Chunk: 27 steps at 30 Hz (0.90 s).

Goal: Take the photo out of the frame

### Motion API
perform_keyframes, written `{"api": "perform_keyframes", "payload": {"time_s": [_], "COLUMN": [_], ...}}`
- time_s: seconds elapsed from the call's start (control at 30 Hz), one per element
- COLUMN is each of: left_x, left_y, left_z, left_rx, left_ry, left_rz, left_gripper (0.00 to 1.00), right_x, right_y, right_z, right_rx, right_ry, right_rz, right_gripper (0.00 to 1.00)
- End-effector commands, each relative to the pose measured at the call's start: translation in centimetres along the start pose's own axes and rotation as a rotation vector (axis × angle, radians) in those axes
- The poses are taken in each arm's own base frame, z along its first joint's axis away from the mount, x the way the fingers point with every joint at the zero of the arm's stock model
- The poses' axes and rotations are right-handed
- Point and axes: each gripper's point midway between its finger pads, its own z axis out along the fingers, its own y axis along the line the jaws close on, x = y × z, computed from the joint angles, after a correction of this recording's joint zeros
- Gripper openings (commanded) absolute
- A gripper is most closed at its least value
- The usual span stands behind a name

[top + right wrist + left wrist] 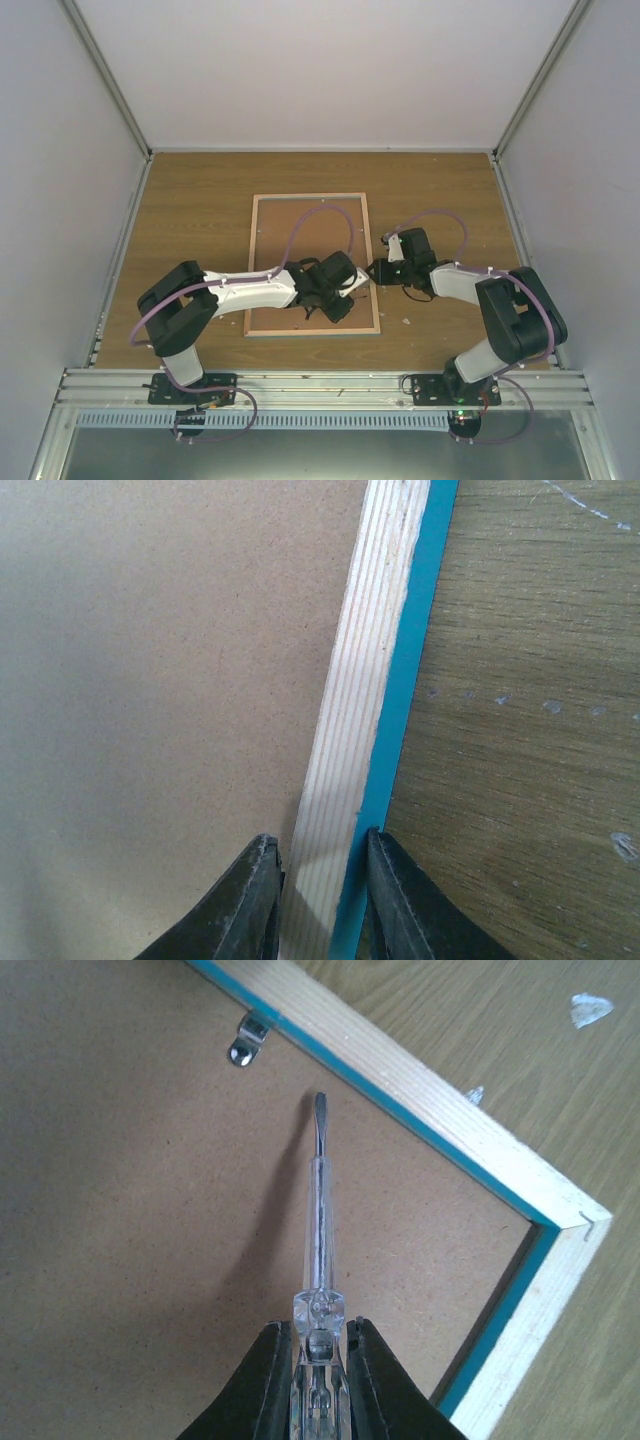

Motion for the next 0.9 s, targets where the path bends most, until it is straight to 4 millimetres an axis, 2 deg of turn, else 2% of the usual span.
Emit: {"api": "perform_keyframes", "payload": {"time_s": [0.0,0.5,0.87], "left_x": [-0.7,-2.2,-2.1], "left_y": [0.5,1.7,0.9], "left_z": [0.5,1.0,0.9], "left_rx": [-0.007,-0.012,0.046], "left_ry": [-0.006,-0.024,-0.025], "left_rz": [-0.03,-0.078,-0.08], "left_gripper": [0.0,0.0,0.0], "right_x": [0.1,0.6,0.6], "right_y": [1.1,1.2,1.3], "right_z": [0.0,0.1,0.1], "right_rx": [-0.042,-0.052,-0.058], "right_ry": [-0.008,0.001,0.002], "right_rz": [-0.041,-0.041,-0.035], "right_gripper": [0.24,0.24,0.24]}}
